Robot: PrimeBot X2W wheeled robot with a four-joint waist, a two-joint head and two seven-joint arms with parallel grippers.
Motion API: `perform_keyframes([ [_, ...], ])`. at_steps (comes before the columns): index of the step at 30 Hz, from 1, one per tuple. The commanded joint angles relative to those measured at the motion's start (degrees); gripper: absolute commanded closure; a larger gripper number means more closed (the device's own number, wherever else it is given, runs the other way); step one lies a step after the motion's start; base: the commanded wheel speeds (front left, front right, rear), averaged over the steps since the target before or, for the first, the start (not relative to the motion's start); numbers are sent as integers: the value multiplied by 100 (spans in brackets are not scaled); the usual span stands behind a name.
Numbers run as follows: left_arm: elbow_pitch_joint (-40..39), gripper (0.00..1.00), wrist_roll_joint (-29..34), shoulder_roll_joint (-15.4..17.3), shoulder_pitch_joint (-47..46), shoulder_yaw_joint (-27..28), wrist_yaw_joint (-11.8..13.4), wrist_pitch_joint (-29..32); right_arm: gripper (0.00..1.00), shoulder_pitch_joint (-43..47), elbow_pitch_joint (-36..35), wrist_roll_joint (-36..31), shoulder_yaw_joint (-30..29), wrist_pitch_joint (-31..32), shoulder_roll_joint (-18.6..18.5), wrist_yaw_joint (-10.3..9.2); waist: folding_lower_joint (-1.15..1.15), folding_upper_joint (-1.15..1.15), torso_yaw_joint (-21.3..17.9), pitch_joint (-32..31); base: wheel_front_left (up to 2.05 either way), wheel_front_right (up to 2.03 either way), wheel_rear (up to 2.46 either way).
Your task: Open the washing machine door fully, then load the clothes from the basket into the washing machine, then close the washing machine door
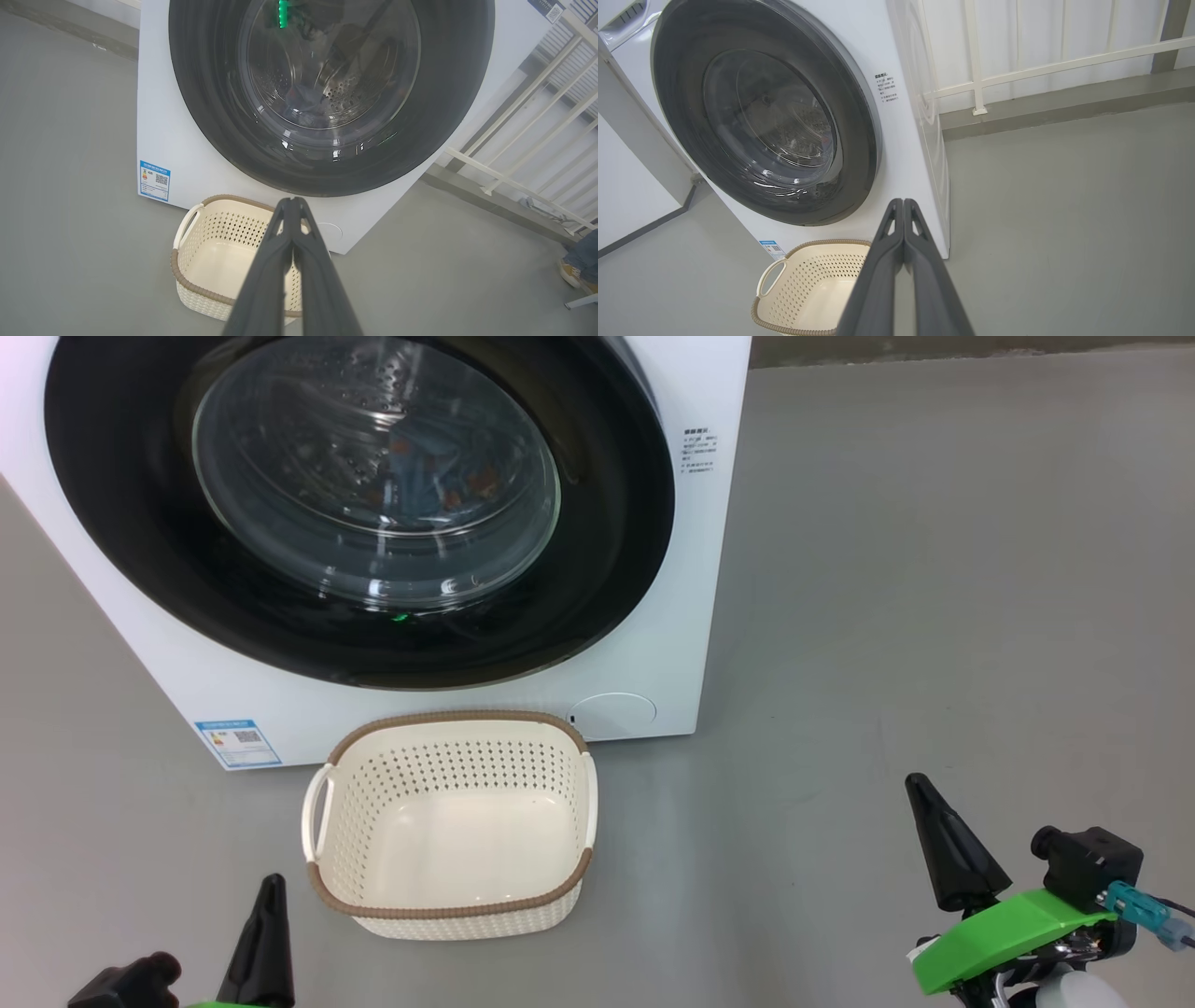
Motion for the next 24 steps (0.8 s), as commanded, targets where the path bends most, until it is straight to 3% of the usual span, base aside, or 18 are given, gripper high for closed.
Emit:
perform_keyframes([
  [1, -102, 100, -117, 54, -186, 94, 1, 28, 100, -143, -140, 143, -49, 29, -33, -4, 0, 0, 4, -2, 0, 0, 0],
  [24, -21, 100, -1308, 9, -305, 269, -4, 415, 100, -100, -139, 1541, -238, 393, 77, -10, 0, 0, 75, -33, 0, 0, 0],
])
